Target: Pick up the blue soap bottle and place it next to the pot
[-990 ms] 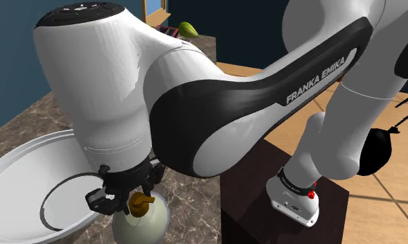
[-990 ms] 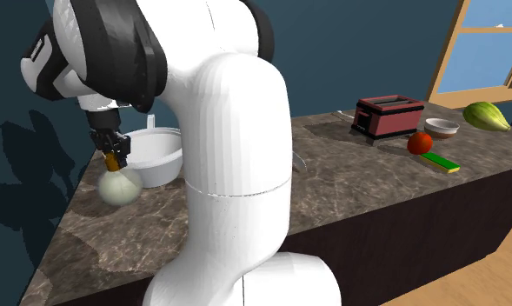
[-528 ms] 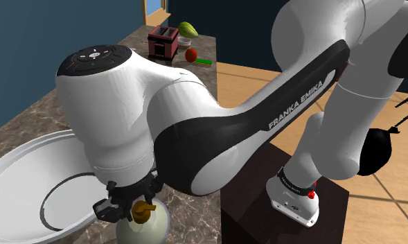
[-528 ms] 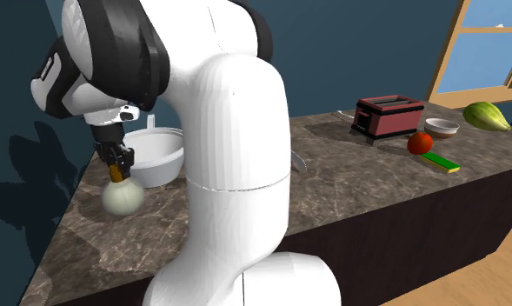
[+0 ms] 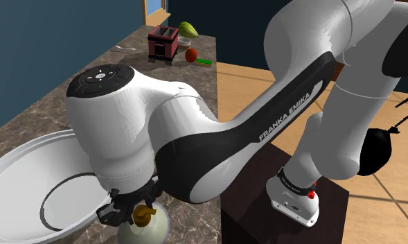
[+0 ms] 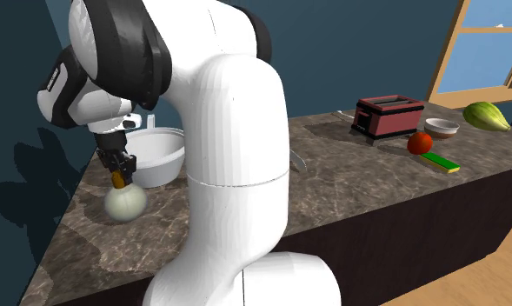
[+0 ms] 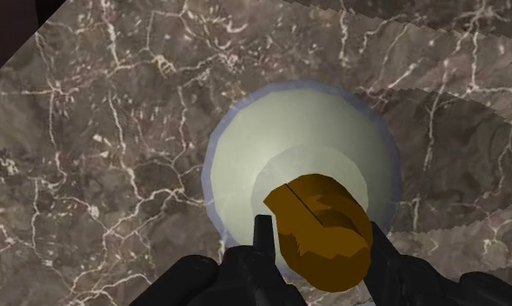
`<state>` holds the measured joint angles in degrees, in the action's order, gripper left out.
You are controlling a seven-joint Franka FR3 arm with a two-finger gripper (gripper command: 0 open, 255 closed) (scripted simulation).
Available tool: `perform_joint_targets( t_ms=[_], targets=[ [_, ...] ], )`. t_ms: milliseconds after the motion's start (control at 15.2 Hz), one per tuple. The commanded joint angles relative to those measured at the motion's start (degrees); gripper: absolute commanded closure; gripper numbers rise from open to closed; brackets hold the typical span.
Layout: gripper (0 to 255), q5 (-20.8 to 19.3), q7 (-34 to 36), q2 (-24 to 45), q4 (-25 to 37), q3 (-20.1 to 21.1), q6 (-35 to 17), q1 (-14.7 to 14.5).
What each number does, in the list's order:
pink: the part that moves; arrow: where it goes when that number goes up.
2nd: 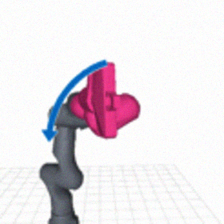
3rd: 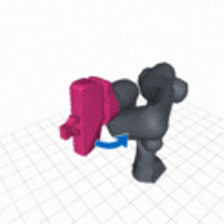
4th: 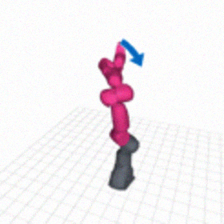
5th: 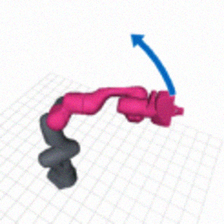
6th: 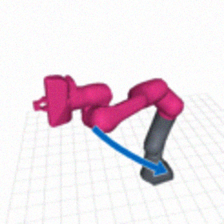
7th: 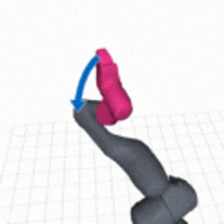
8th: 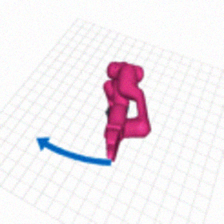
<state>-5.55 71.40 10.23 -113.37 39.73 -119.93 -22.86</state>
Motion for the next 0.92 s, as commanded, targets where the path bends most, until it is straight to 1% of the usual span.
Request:
perform_joint_targets(
  t_ms=[0, 132, 198, 528, 792, 858],
  targets=[
    [255, 0.0, 0.0, 0.0, 0.0, 0.0, 0.0, 0.0],
    [255, 0.0, 0.0, 0.0, 0.0, 0.0, 0.0, 0.0],
    [0, 0.0, 0.0, 0.0, 0.0, 0.0, 0.0, 0.0],
    [0, 0.0, 0.0, 0.0, 0.0, 0.0, 0.0, 0.0],
    [0, 2.2, -1.5, -2.8, 4.6, 0.4, 6.7, 0.6],
    [0, 2.2, -1.5, -2.8, 4.6, 0.4, 6.7, 0.6]
  ],
)
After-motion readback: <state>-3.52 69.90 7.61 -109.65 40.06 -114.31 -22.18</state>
